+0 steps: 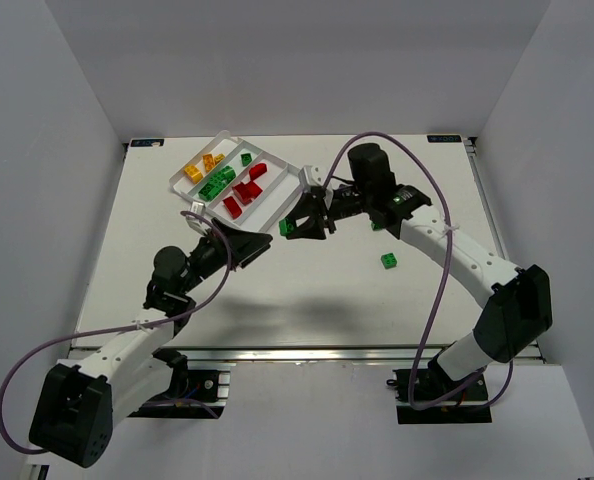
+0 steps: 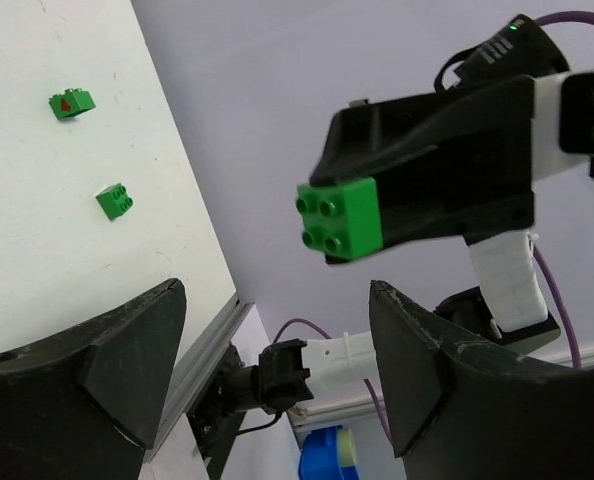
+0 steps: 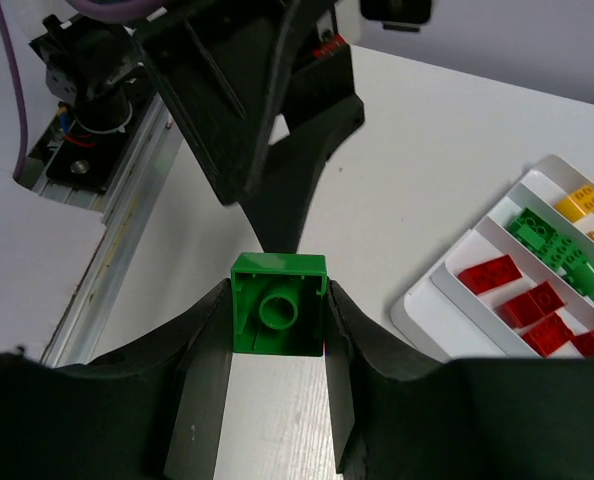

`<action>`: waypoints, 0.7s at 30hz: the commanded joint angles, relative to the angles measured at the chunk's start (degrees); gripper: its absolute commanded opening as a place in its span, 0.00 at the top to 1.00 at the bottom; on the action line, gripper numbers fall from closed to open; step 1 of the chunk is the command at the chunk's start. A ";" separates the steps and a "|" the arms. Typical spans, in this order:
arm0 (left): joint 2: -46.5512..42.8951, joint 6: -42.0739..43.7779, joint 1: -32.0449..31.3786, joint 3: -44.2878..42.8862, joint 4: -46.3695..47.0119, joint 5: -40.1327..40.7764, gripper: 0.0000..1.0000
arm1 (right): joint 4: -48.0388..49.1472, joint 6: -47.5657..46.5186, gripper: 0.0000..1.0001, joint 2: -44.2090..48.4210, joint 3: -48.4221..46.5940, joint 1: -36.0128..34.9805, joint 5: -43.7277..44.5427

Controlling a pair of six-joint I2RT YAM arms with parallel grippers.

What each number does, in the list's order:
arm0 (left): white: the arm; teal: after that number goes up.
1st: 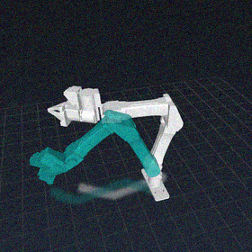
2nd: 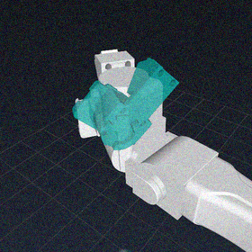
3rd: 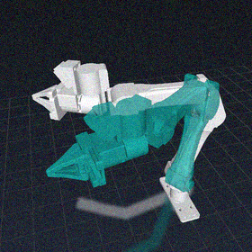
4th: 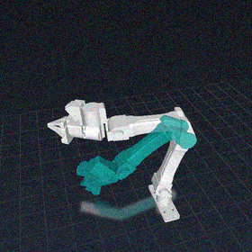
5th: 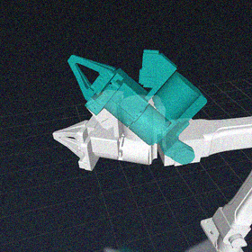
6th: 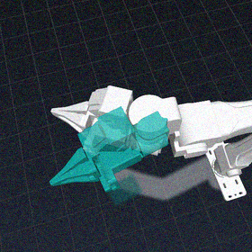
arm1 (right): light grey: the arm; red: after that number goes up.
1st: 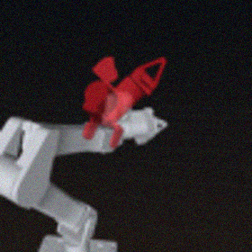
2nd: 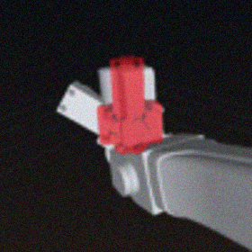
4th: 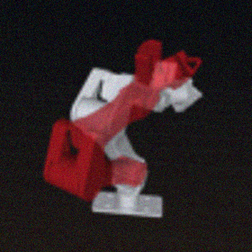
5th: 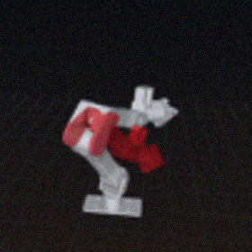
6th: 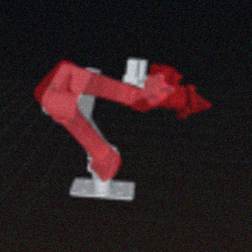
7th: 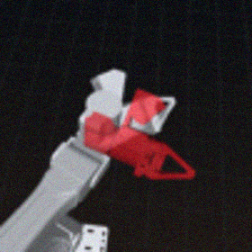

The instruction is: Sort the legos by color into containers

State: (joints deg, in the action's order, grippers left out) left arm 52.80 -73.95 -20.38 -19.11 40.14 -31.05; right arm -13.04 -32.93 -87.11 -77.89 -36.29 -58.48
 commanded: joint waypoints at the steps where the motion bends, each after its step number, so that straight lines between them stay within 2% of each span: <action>1: 1.34 0.83 -1.06 -2.07 2.48 0.90 0.17 | 2.23 0.32 0.93 1.77 0.28 -2.02 -0.85; 14: 4.15 -2.42 -3.43 -1.10 13.73 0.99 0.18 | 4.77 2.95 0.93 1.24 1.16 -3.52 -1.81; 21: 6.00 -2.95 -3.96 -1.54 15.06 0.37 0.19 | 4.69 3.13 0.93 0.45 0.72 -4.57 -1.20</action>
State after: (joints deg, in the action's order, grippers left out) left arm 58.15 -76.55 -23.88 -19.64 52.60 -30.41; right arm -10.35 -30.50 -87.09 -76.90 -40.12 -58.70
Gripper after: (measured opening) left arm 0.818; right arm 0.426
